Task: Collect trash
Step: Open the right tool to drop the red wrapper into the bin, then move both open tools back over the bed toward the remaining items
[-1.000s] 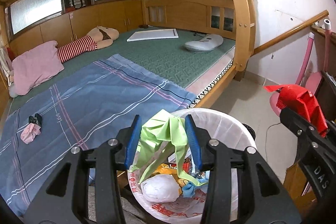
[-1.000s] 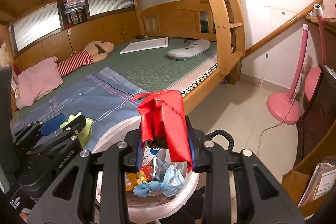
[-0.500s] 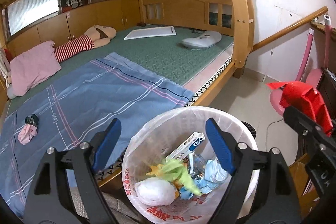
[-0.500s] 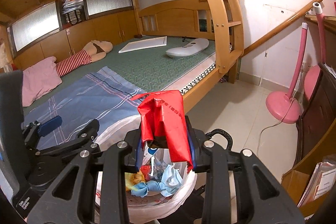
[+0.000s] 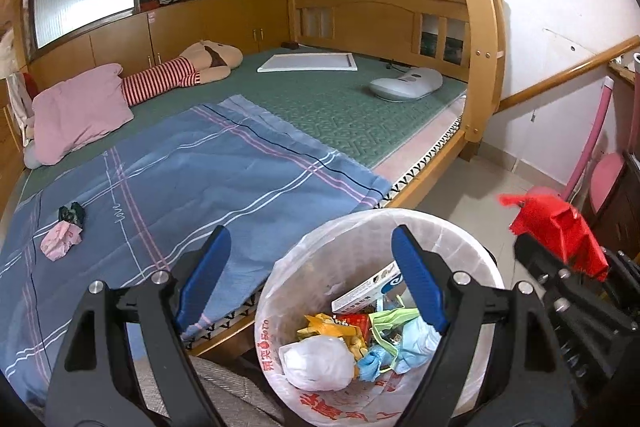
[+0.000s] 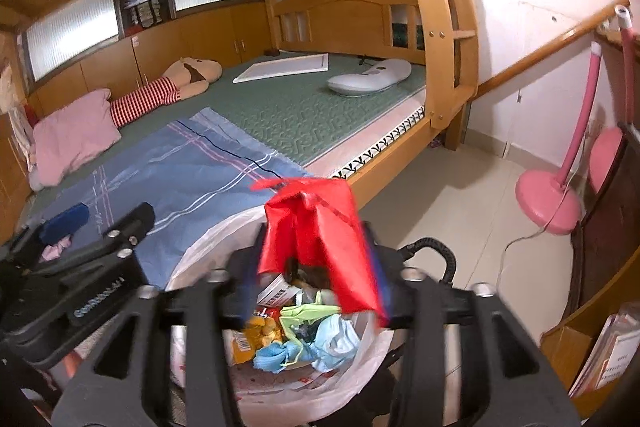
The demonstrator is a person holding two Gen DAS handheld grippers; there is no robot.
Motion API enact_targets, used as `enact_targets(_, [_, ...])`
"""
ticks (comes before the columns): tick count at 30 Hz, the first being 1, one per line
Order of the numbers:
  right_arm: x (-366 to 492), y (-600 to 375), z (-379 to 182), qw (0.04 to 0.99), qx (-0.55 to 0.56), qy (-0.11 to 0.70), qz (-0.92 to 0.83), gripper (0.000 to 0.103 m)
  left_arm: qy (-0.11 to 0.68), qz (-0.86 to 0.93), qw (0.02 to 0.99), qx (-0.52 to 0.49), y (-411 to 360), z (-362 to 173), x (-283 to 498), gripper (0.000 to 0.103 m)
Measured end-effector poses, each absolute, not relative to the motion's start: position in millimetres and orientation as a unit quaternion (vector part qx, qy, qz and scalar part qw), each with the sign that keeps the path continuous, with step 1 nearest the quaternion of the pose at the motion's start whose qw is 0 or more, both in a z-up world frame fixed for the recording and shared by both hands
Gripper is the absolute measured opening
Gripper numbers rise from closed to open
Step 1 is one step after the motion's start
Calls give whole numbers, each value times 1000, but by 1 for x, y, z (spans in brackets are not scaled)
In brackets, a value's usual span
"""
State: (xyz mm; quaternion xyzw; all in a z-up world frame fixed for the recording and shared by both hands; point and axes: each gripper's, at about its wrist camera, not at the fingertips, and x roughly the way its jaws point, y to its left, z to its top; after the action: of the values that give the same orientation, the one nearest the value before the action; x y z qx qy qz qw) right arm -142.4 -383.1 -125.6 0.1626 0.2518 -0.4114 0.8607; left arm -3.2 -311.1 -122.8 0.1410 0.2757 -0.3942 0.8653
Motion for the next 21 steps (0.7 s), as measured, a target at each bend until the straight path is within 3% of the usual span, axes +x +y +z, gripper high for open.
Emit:
enact_targets(3, [-138,-382,-124,864,153,248,-410,71,278,-392,866,137,-308,-122,0,83])
enact_targets(18, [-127,-386,-122,866,164,254,-398,71,288,-386,868,120,-300,-123,17,83])
enact_targets(21, [-117,-385,-122,868,164,258,-391,76,290,-378,872,111,-289,-122,28,83])
